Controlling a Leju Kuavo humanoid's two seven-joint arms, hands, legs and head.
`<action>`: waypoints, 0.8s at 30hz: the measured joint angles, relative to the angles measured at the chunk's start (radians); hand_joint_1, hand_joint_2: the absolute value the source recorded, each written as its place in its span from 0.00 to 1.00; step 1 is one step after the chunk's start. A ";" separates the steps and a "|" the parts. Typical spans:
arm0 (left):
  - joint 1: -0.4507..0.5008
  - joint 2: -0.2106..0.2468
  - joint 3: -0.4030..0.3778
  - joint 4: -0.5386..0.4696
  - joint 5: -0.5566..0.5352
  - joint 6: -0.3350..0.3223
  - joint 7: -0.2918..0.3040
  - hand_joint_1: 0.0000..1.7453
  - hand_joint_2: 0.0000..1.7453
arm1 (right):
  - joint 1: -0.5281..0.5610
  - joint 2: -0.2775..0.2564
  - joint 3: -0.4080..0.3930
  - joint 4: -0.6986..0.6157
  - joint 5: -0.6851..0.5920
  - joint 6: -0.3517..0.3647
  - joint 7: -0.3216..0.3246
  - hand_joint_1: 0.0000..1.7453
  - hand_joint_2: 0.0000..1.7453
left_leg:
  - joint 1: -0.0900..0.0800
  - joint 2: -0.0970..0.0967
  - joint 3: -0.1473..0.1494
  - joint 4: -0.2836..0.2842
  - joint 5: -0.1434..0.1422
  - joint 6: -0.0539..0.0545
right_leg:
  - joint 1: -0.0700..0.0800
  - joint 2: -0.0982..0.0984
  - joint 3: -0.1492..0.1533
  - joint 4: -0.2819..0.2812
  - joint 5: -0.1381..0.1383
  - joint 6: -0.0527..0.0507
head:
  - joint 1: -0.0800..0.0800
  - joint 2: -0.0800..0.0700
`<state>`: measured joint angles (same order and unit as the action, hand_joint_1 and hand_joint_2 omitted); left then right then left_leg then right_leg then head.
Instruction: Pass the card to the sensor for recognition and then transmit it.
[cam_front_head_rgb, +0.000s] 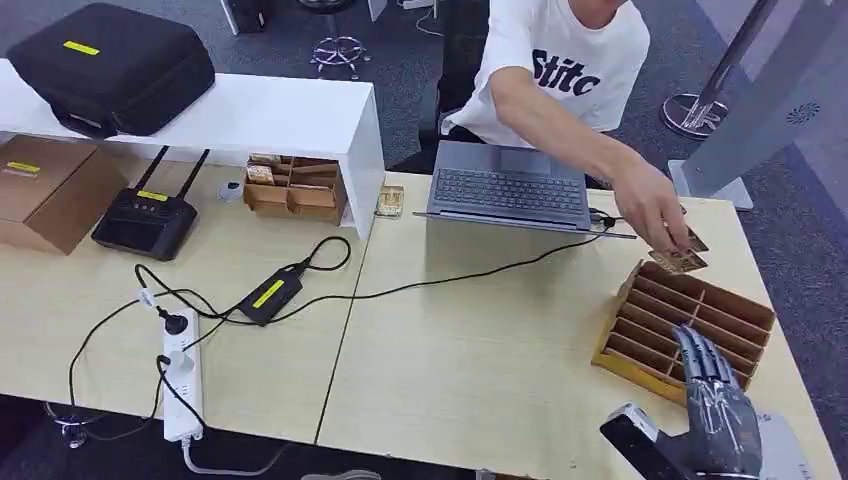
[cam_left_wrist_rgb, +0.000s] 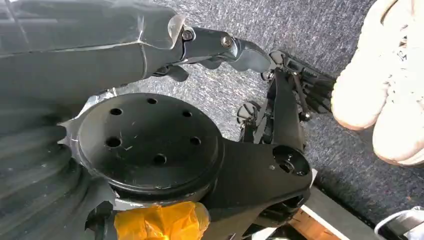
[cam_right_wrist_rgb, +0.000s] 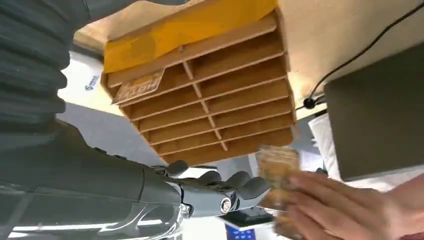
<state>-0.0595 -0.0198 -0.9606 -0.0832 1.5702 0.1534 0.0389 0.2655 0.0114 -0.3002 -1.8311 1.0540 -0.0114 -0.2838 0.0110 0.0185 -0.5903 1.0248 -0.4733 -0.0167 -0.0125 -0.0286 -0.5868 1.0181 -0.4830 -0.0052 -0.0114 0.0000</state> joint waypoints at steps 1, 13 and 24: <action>0.000 0.000 0.000 0.000 0.000 0.000 0.000 0.00 1.00 | -0.001 0.000 0.005 0.004 -0.001 0.000 0.000 0.00 1.00 | 0.000 0.000 0.000 0.000 0.000 0.000 | 0.000 0.000 0.000 0.000 0.000 0.000 | 0.000 0.000; 0.000 0.001 0.000 0.000 0.000 0.000 0.003 0.00 1.00 | -0.005 -0.002 0.030 0.026 0.034 -0.020 0.023 0.00 1.00 | 0.000 0.000 0.000 0.000 0.000 0.000 | 0.000 0.000 0.000 0.000 0.000 0.000 | 0.000 0.000; 0.000 0.002 0.000 0.000 0.000 -0.002 0.005 0.00 1.00 | -0.029 -0.016 0.082 0.064 0.144 -0.105 0.108 0.00 1.00 | 0.000 0.000 0.000 0.000 0.000 0.000 | 0.000 0.000 0.000 0.000 0.000 0.000 | 0.000 0.000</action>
<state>-0.0597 -0.0183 -0.9606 -0.0832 1.5702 0.1514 0.0439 0.2364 -0.0042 -0.2186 -1.7666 1.1983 -0.1168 -0.1762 0.0110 0.0186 -0.5901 1.0248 -0.4733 -0.0167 -0.0125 -0.0284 -0.5866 1.0180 -0.4830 -0.0052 -0.0114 0.0000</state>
